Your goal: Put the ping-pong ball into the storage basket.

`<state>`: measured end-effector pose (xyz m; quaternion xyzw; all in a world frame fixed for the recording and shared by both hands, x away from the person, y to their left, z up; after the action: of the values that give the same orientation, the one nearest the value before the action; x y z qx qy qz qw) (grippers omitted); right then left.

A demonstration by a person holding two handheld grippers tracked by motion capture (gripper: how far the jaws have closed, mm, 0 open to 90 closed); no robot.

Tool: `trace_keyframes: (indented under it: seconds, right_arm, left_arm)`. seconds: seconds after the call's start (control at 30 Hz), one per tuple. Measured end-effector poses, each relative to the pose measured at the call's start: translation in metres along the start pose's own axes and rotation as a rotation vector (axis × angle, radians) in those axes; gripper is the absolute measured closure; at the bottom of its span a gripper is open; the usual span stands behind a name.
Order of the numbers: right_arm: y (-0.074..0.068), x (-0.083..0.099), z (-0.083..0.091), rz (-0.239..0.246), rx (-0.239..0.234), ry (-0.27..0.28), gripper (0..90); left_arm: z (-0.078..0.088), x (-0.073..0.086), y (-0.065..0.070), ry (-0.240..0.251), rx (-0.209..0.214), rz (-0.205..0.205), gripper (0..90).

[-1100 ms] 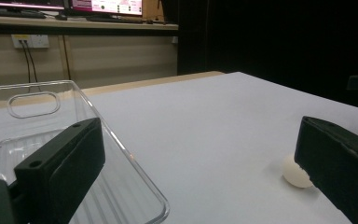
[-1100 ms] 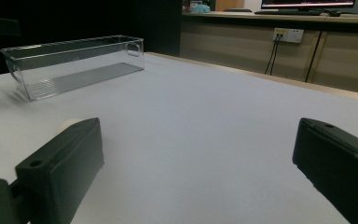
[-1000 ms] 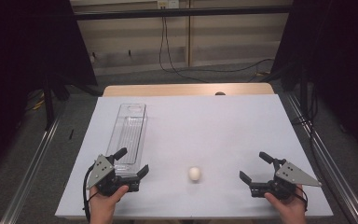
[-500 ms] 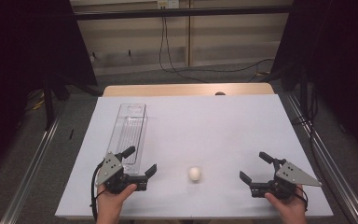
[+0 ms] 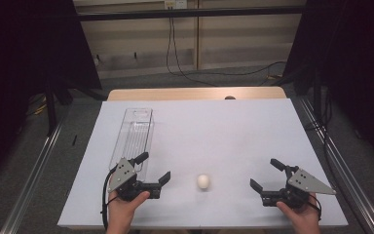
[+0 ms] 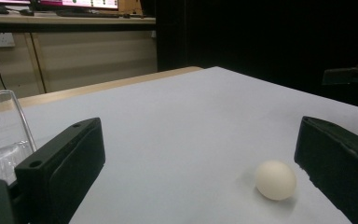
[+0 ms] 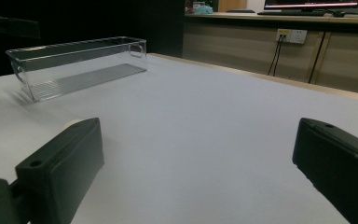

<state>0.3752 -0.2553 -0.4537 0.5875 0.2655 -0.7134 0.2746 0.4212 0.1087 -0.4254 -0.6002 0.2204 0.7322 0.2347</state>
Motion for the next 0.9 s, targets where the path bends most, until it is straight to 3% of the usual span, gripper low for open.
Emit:
trace_keyframes:
  seconds: [0.23,0.3,0.37,0.73,0.8,0.83,0.87,0.9]
  right_arm:
    - [0.000,0.000,0.000,-0.010,0.000,0.002,1.2]
    - [0.000,0.000,0.000,-0.008,0.003,0.002,1.2]
    - [0.000,0.000,0.000,-0.006,0.004,0.003,1.1]
    - [0.000,0.000,0.000,-0.009,0.000,0.003,1.2]
    - [0.000,0.000,0.000,-0.008,0.001,0.002,1.2]
    - [0.000,0.000,0.000,-0.008,0.001,0.002,1.2]
    - [0.000,0.000,0.000,-0.007,0.001,0.002,1.2]
    - [0.000,0.000,-0.001,-0.010,-0.001,0.002,1.2]
  left_arm:
    - [-0.005,0.001,0.005,-0.010,0.013,-0.004,1.8]
    - [-0.005,0.002,0.004,-0.023,0.019,-0.047,1.8]
    - [-0.007,0.001,0.007,-0.015,0.016,-0.015,1.8]
    - [-0.012,0.005,0.012,-0.031,0.027,-0.020,1.8]
    - [-0.012,0.006,0.011,-0.045,0.034,-0.065,1.8]
    - [-0.012,0.006,0.011,-0.045,0.034,-0.065,1.8]
    - [-0.014,0.005,0.015,-0.030,0.033,-0.016,1.8]
    - [-0.013,0.006,0.013,-0.053,0.036,-0.071,1.8]
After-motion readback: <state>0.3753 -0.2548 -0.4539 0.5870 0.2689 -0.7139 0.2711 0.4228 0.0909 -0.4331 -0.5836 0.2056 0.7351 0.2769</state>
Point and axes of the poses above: each handheld gripper's, and its own axes: z roughly backward along the jaws, x roughly out of its underside, y roughly to its right, the point moved 6 cm from there along -z, roughly forward along the jaws, and after that the axes turned 11 degrees about -x, right-handed, at the moved point
